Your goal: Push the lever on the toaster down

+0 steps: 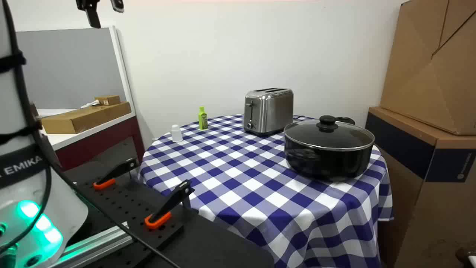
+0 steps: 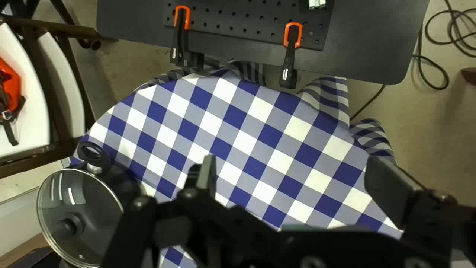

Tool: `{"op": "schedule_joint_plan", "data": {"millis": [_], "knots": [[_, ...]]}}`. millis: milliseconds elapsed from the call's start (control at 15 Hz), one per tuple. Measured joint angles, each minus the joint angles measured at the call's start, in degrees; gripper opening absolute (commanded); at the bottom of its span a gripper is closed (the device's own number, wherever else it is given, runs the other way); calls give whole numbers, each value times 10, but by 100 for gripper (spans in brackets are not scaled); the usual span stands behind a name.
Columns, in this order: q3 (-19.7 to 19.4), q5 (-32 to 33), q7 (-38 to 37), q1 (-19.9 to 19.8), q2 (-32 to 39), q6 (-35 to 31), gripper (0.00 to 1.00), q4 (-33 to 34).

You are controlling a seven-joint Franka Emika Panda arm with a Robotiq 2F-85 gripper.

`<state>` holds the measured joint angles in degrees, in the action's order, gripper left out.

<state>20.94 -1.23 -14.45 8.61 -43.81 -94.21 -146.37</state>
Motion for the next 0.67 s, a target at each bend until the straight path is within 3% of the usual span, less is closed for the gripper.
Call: {"op": "schedule_joint_plan", "data": {"millis": [400, 467, 533, 667], "knots": [[-1, 0, 0, 0, 0, 0, 100, 0], [-5, 5, 0, 0, 1, -3, 75, 0], [-10, 15, 0, -2, 3, -7, 74, 0], [-24, 50, 2, -12, 13, -28, 60, 0]]}}
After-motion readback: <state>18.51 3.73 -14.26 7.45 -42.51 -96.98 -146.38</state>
